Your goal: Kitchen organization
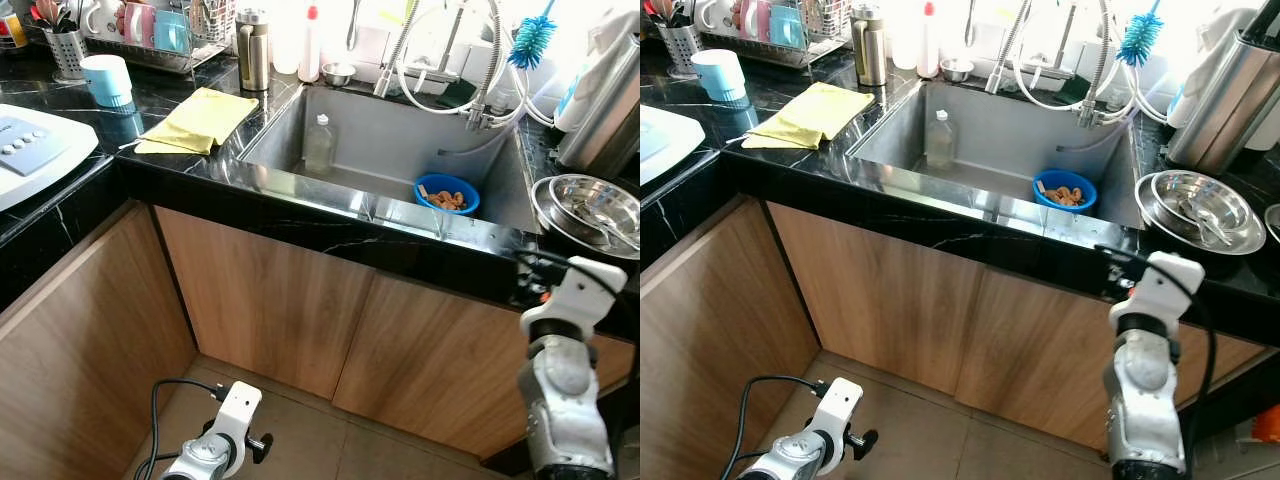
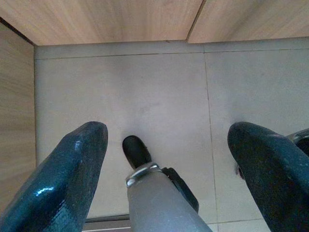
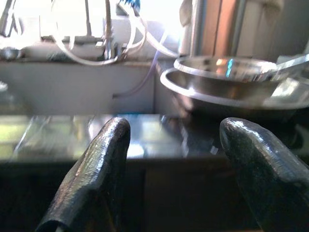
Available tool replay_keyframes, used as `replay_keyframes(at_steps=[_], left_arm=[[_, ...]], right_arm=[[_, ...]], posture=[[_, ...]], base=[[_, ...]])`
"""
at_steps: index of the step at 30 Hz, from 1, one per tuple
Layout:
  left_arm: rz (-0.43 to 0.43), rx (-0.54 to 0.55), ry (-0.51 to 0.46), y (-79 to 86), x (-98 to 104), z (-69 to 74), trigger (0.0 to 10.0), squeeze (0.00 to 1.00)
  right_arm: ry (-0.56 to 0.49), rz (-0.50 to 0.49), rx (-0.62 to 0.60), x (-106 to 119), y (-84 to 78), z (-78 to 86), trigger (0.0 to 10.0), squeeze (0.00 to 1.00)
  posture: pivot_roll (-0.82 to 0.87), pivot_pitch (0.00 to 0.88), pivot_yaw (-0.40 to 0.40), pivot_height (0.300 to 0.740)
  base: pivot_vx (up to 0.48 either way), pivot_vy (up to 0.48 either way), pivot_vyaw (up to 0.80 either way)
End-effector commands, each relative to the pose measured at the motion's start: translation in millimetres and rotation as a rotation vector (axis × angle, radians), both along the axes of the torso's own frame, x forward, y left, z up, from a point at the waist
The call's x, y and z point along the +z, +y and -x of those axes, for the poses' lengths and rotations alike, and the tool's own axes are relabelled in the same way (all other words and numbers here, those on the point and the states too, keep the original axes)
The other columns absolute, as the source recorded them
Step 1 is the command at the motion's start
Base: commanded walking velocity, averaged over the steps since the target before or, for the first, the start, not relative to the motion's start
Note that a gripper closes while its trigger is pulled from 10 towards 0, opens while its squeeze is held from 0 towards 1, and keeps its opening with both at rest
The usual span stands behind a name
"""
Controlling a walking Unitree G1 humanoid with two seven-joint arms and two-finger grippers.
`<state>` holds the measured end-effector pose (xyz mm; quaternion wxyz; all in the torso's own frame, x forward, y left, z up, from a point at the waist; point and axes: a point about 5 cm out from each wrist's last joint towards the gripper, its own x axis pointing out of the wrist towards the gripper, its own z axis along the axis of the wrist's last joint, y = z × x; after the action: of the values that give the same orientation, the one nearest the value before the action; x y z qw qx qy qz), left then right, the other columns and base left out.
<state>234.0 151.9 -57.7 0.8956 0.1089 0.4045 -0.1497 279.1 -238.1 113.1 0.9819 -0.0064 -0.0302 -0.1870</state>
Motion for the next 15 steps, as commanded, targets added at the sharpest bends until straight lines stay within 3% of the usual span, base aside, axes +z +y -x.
replay_keyframes(at_steps=[1, 4, 6, 9, 12, 14, 15], left_arm=[[-0.005, -0.002, 0.017, -1.4, -3, 3.8, 10.0, 0.00], [-0.010, -0.001, 0.015, -1.1, -3, 3.7, 10.0, 0.00], [-0.012, 0.000, 0.015, -1.0, -3, 3.6, 10.0, 0.00], [-0.016, 0.009, 0.012, 0.3, -3, 3.5, 10.0, 0.00], [-0.021, 0.012, 0.011, 1.6, -3, 3.4, 10.0, 0.00], [-0.026, 0.019, 0.008, 3.1, -2, 3.2, 10.0, 0.00], [-0.026, 0.019, 0.008, 3.2, -2, 3.2, 10.0, 0.00]], right_arm=[[-0.028, 0.015, 0.005, 3, 1.7, 5.3, 10.0, 0.00], [0.058, 0.034, -0.012, -13, 2.4, 11.4, 10.0, 0.00], [0.099, -0.003, -0.035, -26, 0.8, 16.4, 10.0, 0.00], [0.220, -0.035, -0.018, -60, 5.5, 27.6, 10.0, 0.00], [0.289, -0.053, 0.006, -80, 11.0, 34.6, 10.0, 0.00], [0.383, -0.122, -0.002, -108, 16.0, 47.4, 10.0, 0.00], [0.387, -0.127, -0.003, -109, 16.3, 48.1, 10.0, 0.00]], posture=[[0.14, 0.061, -0.104, 0.740], [0.13, 0.062, -0.104, 0.740], [0.14, 0.062, -0.105, 0.740], [0.14, 0.063, -0.106, 0.740], [0.14, 0.065, -0.107, 0.740], [0.14, 0.066, -0.106, 0.740], [0.14, 0.066, -0.106, 0.740]], base=[[0.000, 0.000, 0.00], [0.000, 0.000, 0.00], [0.000, 0.000, 0.00], [0.000, 0.000, 0.00], [0.000, 0.000, 0.00], [0.000, 0.000, 0.00], [0.000, 0.000, 0.00]])
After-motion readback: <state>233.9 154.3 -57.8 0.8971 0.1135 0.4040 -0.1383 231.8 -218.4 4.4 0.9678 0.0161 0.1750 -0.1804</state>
